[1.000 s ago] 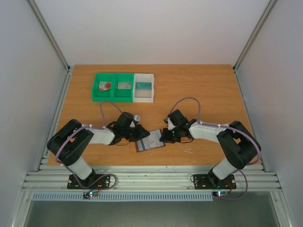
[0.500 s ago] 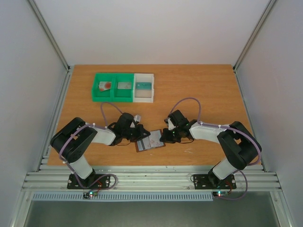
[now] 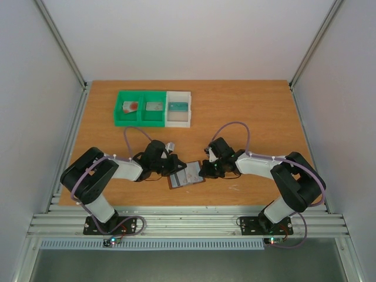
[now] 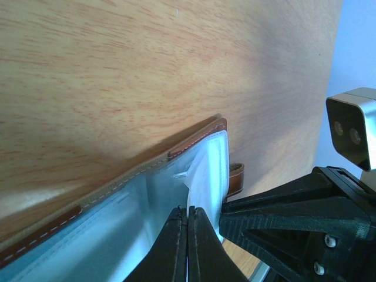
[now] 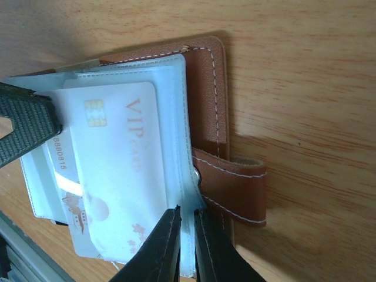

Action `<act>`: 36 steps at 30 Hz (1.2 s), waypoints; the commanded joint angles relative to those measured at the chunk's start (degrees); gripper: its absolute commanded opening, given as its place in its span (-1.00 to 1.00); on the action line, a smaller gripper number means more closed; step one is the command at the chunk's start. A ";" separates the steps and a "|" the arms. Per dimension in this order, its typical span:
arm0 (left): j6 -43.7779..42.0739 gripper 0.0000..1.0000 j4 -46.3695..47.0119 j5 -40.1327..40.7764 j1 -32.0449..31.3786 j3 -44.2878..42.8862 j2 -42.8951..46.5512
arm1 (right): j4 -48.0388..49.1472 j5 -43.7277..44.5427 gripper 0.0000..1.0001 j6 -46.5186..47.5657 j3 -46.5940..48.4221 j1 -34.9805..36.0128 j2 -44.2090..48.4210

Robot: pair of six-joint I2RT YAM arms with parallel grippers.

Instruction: Take the credit cards out of the card holder

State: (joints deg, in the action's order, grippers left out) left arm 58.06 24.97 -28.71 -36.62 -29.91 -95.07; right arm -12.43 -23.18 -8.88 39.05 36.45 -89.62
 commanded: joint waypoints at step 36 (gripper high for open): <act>8.74 -0.99 19.07 -2.38 0.66 4.65 -5.64 | -4.79 1.98 -0.64 1.88 3.78 0.28 5.51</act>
State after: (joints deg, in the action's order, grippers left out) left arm 63.31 33.85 -31.53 -35.90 -26.98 -97.51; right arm -18.41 -21.71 -8.51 41.45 36.60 -83.37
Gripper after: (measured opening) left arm 0.010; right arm 0.175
